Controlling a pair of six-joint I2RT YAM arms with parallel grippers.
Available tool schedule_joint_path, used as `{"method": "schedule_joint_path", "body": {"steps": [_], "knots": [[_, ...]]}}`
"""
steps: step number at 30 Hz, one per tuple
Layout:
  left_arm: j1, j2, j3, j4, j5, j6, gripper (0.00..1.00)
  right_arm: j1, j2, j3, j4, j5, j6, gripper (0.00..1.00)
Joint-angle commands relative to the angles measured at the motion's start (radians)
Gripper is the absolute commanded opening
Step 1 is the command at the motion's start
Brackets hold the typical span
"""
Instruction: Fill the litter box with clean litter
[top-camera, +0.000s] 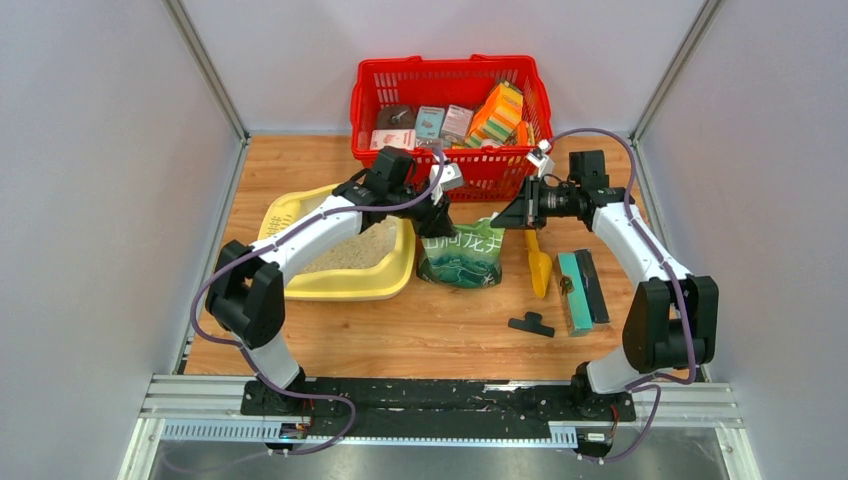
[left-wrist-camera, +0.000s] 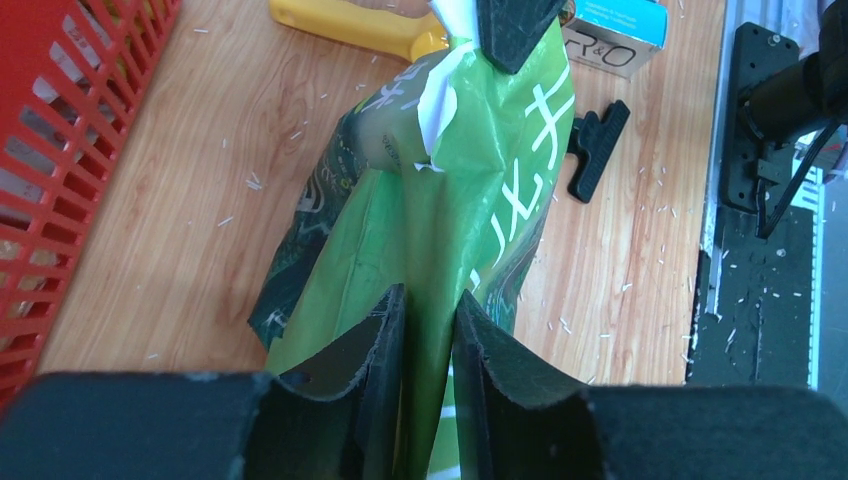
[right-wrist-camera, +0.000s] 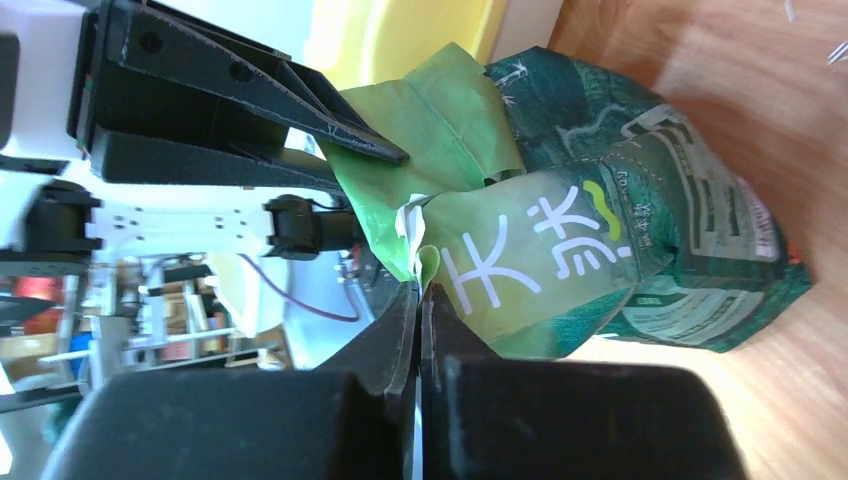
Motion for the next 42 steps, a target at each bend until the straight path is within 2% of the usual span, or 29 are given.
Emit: {"method": "schedule_joint_path", "body": {"steps": [1,3,6,13,16,21,22,23,24,27,29,34,42], "knots": [[0.021,-0.105,-0.025,-0.003,0.016,0.042,0.33,-0.026,0.049,-0.003,0.069,-0.138,0.227,0.0],[0.021,-0.141,-0.063,-0.019,0.01,0.103,0.33,-0.054,0.066,-0.002,0.086,-0.204,0.301,0.0],[0.021,-0.184,-0.123,-0.034,-0.007,0.177,0.29,-0.074,0.094,0.011,0.06,-0.261,0.405,0.0],[0.021,-0.203,-0.174,-0.037,-0.013,0.214,0.0,-0.075,0.118,0.026,0.027,-0.337,0.533,0.0],[0.021,-0.197,-0.163,-0.053,-0.018,0.227,0.0,-0.08,0.118,-0.014,0.038,-0.342,0.567,0.0],[0.021,-0.22,-0.154,-0.123,-0.006,0.349,0.0,-0.091,0.12,-0.029,0.006,-0.339,0.587,0.0],[0.021,-0.226,-0.154,-0.111,0.023,0.353,0.01,-0.089,0.135,-0.025,-0.005,-0.345,0.594,0.0],[0.015,-0.237,-0.151,-0.099,0.042,0.355,0.09,-0.091,0.138,-0.02,-0.014,-0.345,0.596,0.0],[0.007,-0.24,-0.148,-0.05,0.048,0.35,0.25,-0.091,0.141,-0.008,-0.014,-0.342,0.602,0.0],[-0.035,-0.235,-0.143,0.097,0.048,0.343,0.4,-0.091,0.154,0.004,0.004,-0.342,0.628,0.0],[-0.069,-0.194,-0.117,0.15,0.073,0.356,0.43,-0.091,0.158,0.001,0.02,-0.341,0.651,0.0],[-0.14,-0.063,0.019,0.092,0.073,0.46,0.45,-0.091,0.167,-0.003,0.038,-0.339,0.676,0.0],[-0.169,0.033,0.044,0.108,0.019,0.53,0.45,-0.091,0.151,-0.02,0.036,-0.341,0.683,0.0]]}}
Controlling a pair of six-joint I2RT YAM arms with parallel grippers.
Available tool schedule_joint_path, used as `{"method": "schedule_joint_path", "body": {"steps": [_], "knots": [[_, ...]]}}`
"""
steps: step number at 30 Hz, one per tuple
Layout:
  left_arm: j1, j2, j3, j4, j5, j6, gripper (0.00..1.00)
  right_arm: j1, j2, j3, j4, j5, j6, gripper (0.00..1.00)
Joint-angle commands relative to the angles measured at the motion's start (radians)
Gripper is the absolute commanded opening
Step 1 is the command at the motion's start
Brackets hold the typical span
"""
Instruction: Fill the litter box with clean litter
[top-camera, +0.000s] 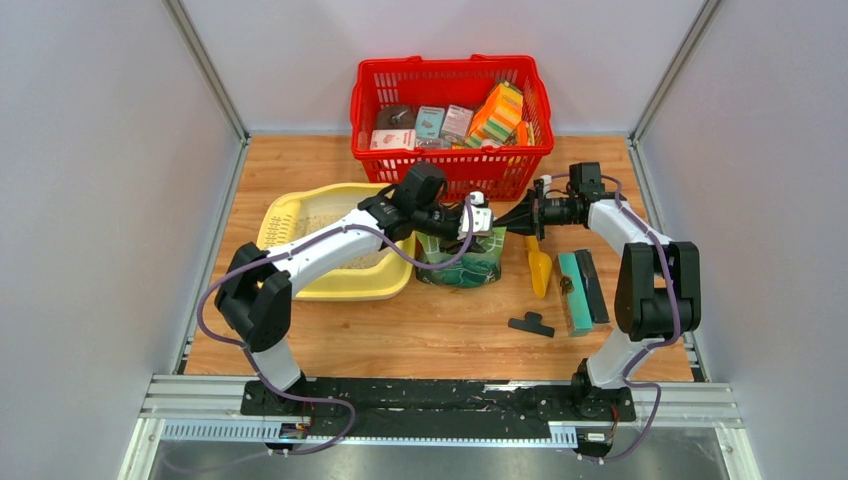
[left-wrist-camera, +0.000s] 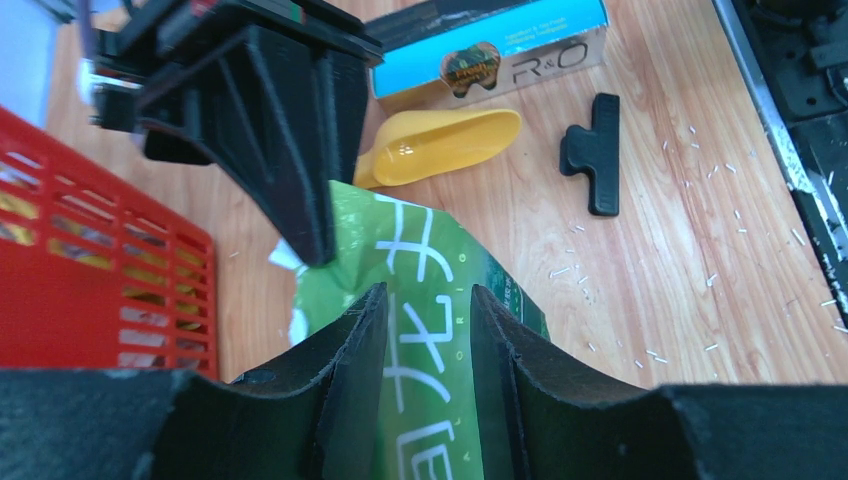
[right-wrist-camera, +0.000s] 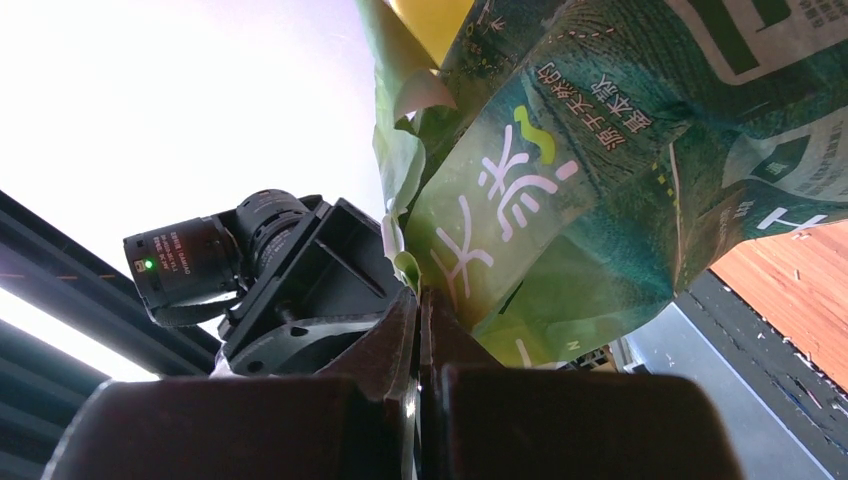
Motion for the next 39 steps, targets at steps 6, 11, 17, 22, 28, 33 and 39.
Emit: {"method": "schedule_joint_path", "body": {"steps": [6,11,17,22,28,33,39], "knots": [[-0.004,0.007,0.042,0.054,-0.035,0.064,0.42,-0.009,-0.029,0.005,0.006,-0.091,0.059,0.0],[-0.004,-0.062,0.036,0.052,0.011,0.062,0.47,-0.009,-0.033,0.009,0.0,-0.088,0.055,0.0],[-0.004,-0.046,0.013,0.06,-0.118,0.116,0.74,-0.011,-0.038,-0.008,0.014,-0.083,0.065,0.0],[-0.004,0.043,0.094,-0.059,-0.155,0.187,0.66,-0.009,-0.036,0.007,0.006,-0.085,0.059,0.0],[-0.004,0.073,0.122,-0.107,-0.138,0.225,0.55,-0.038,-0.043,0.009,0.003,-0.085,0.056,0.0],[-0.004,0.08,0.129,-0.127,-0.138,0.191,0.38,-0.077,-0.038,0.033,-0.012,-0.062,0.018,0.0],[0.025,0.085,0.132,-0.135,-0.1,0.04,0.32,-0.193,-0.021,0.18,-0.024,0.022,-0.183,0.5]]}}
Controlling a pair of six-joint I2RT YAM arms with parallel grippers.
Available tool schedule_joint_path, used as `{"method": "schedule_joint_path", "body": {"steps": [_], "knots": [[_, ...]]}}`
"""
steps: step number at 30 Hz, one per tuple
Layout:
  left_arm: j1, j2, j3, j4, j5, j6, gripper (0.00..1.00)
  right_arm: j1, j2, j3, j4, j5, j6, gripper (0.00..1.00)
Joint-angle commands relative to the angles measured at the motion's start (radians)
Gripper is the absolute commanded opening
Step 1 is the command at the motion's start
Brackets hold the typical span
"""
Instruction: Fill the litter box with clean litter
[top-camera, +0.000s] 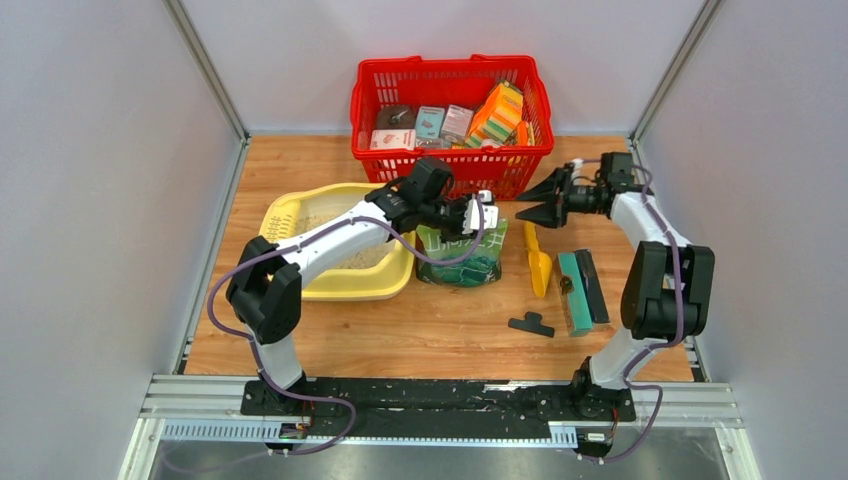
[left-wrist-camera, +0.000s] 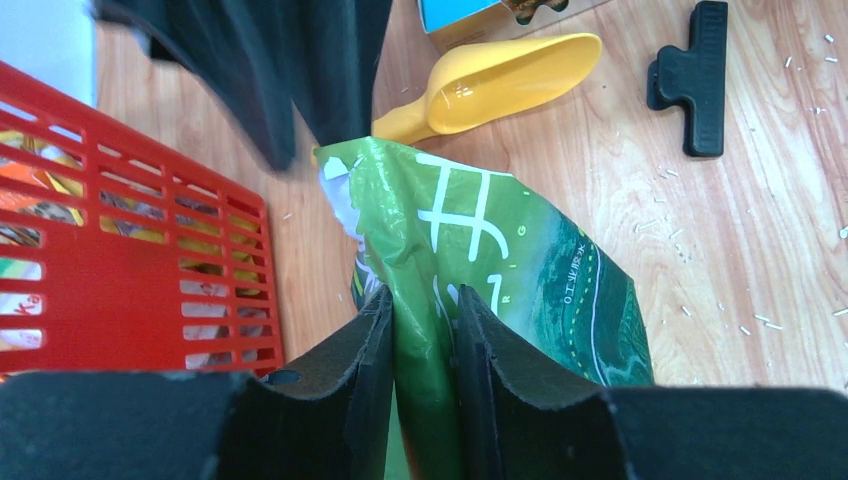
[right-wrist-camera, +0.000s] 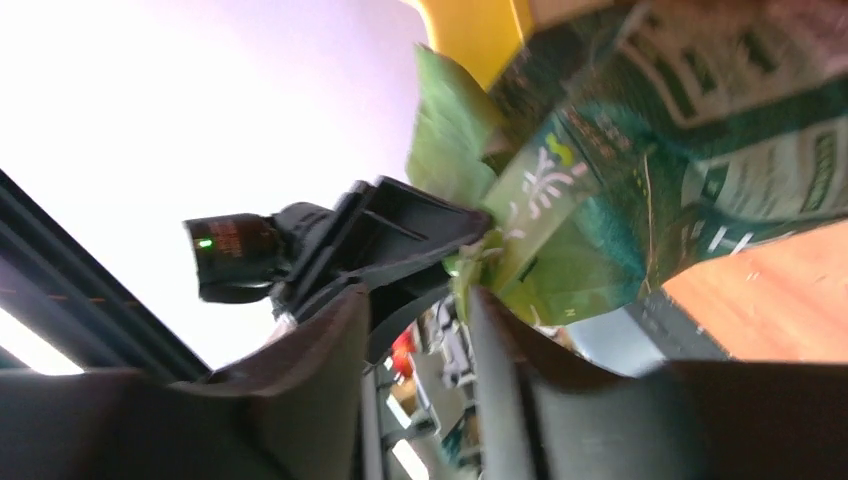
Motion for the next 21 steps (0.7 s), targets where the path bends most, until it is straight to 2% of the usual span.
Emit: {"method": "schedule_joint_path", "body": {"steps": [1,4,5,6,8,9,10,11,15,18,21], "knots": [[0.029,0.012,0.034,-0.05,0.043,-0.108,0.32,-0.099,-0.018,0.173,0.007,0.007,-0.165,0.55],[0.042,0.012,0.034,-0.056,0.076,-0.162,0.27,-0.11,-0.018,0.309,-0.116,0.019,-0.384,0.58],[0.046,0.016,0.04,-0.059,0.093,-0.187,0.26,-0.097,-0.021,0.351,-0.184,0.039,-0.629,0.58],[0.049,0.016,0.044,-0.06,0.099,-0.201,0.25,-0.084,-0.035,0.388,-0.334,0.059,-0.762,0.59],[0.056,0.018,0.055,-0.064,0.125,-0.235,0.25,-0.016,-0.058,0.471,-0.49,0.151,-1.096,0.64],[0.057,0.021,0.057,-0.066,0.138,-0.244,0.25,0.016,-0.104,0.465,-0.565,0.192,-1.362,0.64],[0.062,0.021,0.06,-0.067,0.147,-0.255,0.25,0.072,-0.143,0.439,-0.561,0.26,-1.455,0.64],[0.063,0.021,0.066,-0.067,0.17,-0.275,0.25,0.082,-0.183,0.34,-0.531,0.282,-1.518,0.64],[0.072,0.025,0.069,-0.061,0.208,-0.313,0.26,0.192,-0.409,0.05,-0.143,0.351,-1.714,0.68],[0.089,0.028,0.07,-0.046,0.247,-0.344,0.27,0.26,-0.509,-0.102,0.039,0.424,-1.784,0.7],[0.102,0.035,0.069,-0.027,0.276,-0.382,0.28,0.285,-0.515,-0.125,0.085,0.428,-1.804,0.7]]}}
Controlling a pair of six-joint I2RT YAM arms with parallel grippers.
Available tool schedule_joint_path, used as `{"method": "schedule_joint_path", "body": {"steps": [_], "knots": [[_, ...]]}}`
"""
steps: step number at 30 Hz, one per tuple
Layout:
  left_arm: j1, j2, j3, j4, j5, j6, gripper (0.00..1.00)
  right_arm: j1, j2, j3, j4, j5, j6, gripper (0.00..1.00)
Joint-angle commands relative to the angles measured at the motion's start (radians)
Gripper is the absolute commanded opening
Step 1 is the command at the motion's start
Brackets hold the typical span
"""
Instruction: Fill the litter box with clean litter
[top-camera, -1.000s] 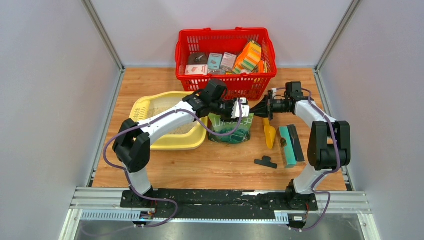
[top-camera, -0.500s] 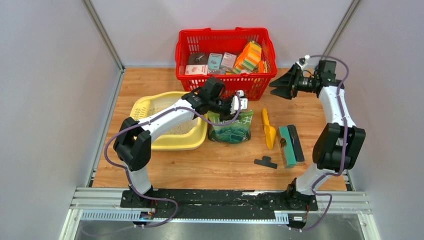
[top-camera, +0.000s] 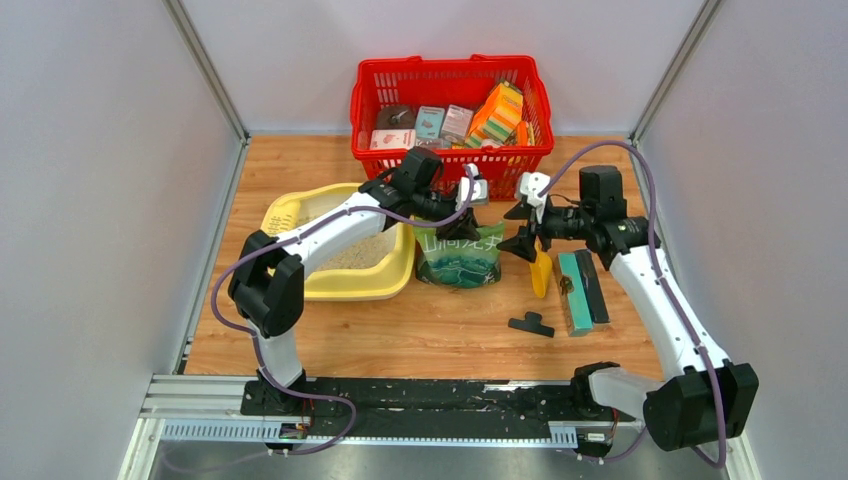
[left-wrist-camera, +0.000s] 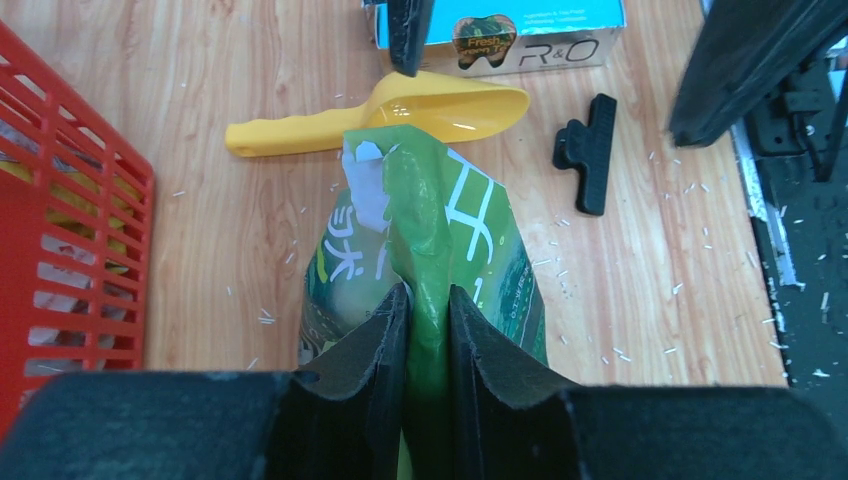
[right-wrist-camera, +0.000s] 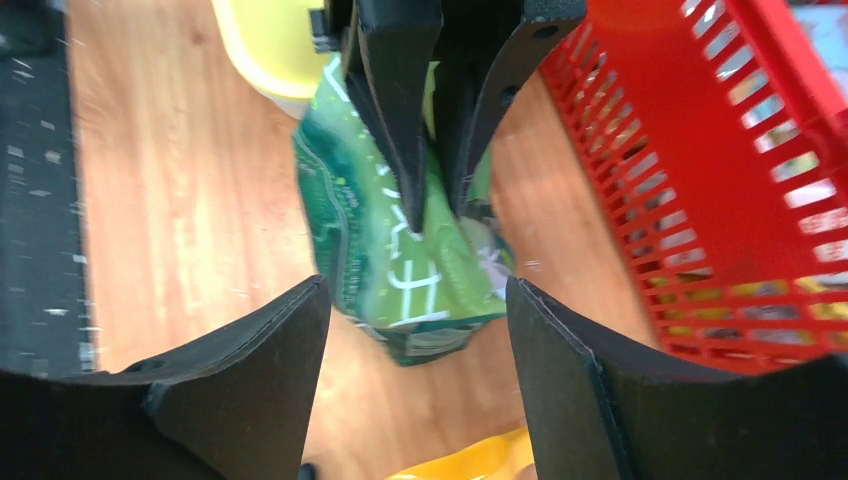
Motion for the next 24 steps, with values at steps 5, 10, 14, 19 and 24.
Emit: {"method": "schedule_joint_path", "body": {"steps": [5,10,14,19,24], "knots": [[0.043,0.024,0.059,-0.008,0.154,-0.127,0.29,0.063,0.019,-0.099,0.271,0.084,-0.278,0.7],[0.061,0.064,0.091,0.001,0.195,-0.206,0.29,0.106,0.035,-0.106,0.25,0.064,-0.368,0.68],[0.066,0.07,0.09,0.012,0.199,-0.222,0.29,0.133,0.023,-0.149,0.281,0.07,-0.394,0.65],[0.071,0.07,0.085,0.02,0.215,-0.245,0.29,0.138,0.042,-0.171,0.299,0.101,-0.379,0.62],[0.078,0.072,0.078,0.021,0.238,-0.263,0.29,0.141,0.053,-0.204,0.357,0.139,-0.35,0.58]]}}
